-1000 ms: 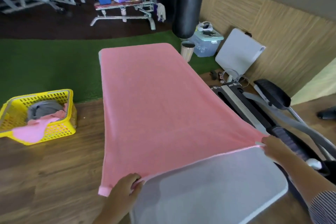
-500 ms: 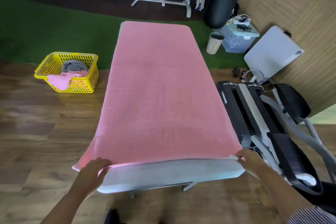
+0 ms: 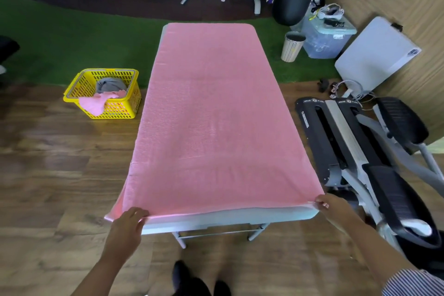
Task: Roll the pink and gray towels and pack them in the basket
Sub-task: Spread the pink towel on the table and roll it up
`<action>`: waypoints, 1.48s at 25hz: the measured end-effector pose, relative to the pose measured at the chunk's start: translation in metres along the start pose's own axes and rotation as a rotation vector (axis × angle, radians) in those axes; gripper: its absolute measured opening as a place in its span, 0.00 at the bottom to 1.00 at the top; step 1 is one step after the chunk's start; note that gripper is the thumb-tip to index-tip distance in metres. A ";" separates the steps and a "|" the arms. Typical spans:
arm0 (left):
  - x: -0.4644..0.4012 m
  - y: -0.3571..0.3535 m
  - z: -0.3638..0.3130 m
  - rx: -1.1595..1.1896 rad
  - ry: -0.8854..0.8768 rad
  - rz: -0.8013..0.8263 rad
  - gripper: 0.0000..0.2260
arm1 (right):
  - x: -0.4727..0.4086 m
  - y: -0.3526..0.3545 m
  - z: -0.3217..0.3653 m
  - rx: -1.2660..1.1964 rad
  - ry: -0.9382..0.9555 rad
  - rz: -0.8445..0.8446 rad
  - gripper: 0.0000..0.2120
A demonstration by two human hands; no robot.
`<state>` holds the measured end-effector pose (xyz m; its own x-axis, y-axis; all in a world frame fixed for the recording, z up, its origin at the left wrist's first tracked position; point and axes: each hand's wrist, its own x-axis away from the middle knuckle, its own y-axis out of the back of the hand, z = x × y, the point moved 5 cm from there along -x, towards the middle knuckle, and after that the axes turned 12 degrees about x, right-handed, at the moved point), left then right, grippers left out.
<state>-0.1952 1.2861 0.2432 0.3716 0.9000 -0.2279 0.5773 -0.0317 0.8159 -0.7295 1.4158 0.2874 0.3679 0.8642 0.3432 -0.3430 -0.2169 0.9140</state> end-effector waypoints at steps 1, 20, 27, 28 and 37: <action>0.001 0.002 0.001 -0.049 0.018 -0.007 0.13 | -0.001 -0.001 -0.002 -0.004 -0.012 0.009 0.06; -0.020 0.021 0.011 -0.353 0.043 -0.077 0.13 | -0.029 -0.017 0.010 0.100 -0.075 -0.148 0.11; -0.023 0.015 -0.006 -0.365 0.072 -0.222 0.10 | -0.034 -0.018 0.011 0.060 -0.030 -0.251 0.10; -0.021 0.014 -0.009 -0.356 0.092 -0.231 0.09 | -0.033 -0.018 0.012 0.066 0.021 -0.296 0.11; -0.006 0.001 -0.012 -0.192 -0.028 -0.176 0.16 | -0.022 -0.024 0.002 0.086 0.249 -0.316 0.12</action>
<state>-0.2056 1.2856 0.2515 0.2988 0.8721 -0.3874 0.4875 0.2095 0.8476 -0.7276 1.4014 0.2582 0.2197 0.9755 -0.0103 -0.1692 0.0485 0.9844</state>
